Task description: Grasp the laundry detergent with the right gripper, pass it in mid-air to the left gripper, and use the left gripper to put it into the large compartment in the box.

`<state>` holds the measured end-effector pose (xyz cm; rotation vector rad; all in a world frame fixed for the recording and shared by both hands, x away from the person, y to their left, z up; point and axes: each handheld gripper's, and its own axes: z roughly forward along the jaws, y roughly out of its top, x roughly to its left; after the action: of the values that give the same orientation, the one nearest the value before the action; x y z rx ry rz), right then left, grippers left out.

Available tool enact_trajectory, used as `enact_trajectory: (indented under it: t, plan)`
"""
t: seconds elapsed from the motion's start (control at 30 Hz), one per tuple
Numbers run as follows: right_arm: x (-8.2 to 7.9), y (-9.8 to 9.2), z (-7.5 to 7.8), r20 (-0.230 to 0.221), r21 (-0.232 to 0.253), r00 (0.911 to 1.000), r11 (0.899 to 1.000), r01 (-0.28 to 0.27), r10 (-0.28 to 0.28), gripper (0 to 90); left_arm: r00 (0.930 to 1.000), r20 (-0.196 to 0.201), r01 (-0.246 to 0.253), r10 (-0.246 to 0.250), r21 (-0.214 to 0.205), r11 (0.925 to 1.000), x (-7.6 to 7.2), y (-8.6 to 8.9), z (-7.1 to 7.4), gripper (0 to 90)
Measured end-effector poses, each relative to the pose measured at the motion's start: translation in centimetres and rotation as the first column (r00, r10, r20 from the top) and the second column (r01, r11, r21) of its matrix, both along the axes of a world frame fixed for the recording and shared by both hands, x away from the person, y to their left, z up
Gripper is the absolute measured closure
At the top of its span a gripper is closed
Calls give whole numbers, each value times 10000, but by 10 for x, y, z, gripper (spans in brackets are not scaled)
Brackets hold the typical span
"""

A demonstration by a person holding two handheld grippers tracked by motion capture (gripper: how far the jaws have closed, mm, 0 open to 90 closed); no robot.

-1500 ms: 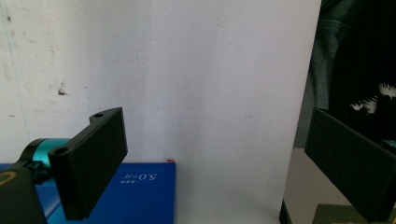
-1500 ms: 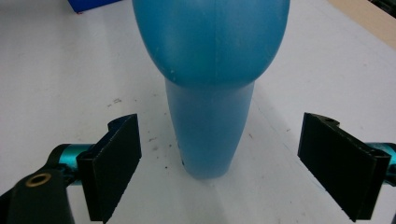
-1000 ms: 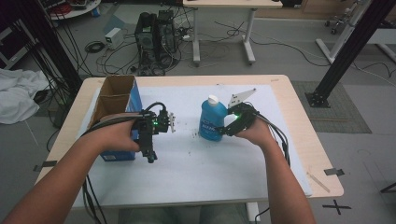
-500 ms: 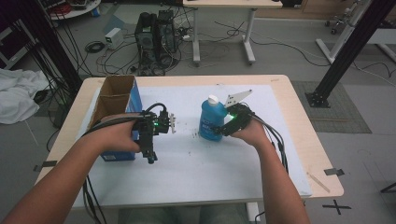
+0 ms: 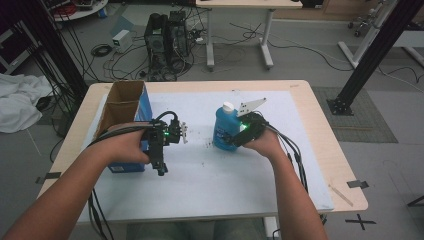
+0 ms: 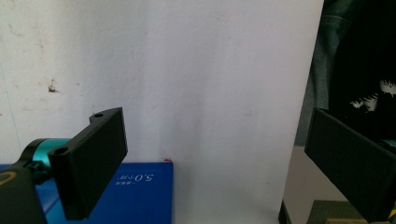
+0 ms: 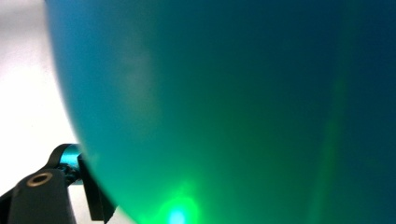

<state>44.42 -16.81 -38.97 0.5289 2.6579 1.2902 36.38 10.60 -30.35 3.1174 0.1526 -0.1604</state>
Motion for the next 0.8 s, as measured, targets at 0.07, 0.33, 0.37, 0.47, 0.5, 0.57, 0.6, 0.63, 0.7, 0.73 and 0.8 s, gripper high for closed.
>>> enact_trajectory:
  t: [0.07,0.33,0.37,0.47,0.5,0.57,0.6,0.63,0.7,0.73,0.8]
  plan:
    - [0,-1,0,0,93,10000,9999,39,-39,179,10000,47,23,-23,56,10000,1,0,0,57]
    - [-1,-2,0,127,206,9999,9998,32,-35,232,10000,-4,79,-79,16,10000,1,-3,0,57]
    - [-1,-1,0,169,224,9998,9997,65,-68,232,10000,9,72,-72,11,10000,1,-3,0,57]
    - [-1,-1,0,203,317,9998,9995,33,-40,252,10000,46,88,-88,13,10000,1,-3,0,57]
    - [-1,-1,0,242,313,9996,9995,99,-106,252,9999,84,100,-100,-5,9999,1,-3,1,57]
    - [-1,-1,0,239,312,9997,9995,99,-107,260,9999,67,98,-98,-5,10000,1,-3,1,57]
    - [-2,0,-1,243,331,9996,9994,119,-127,262,9998,104,169,-170,118,9998,1,-2,2,57]
    - [-2,0,-1,231,321,9997,9994,91,-99,265,10000,68,44,-44,40,10000,1,-2,1,57]
    - [-2,0,-1,165,350,9998,9994,59,-65,291,9999,89,53,-53,13,10000,1,-1,1,57]
    - [-2,0,-1,176,336,9998,9994,45,-51,298,9999,100,52,-53,28,10000,1,-1,0,57]
    - [-2,1,-2,183,357,9998,9994,20,-27,303,9999,105,50,-50,13,10000,1,-1,0,57]
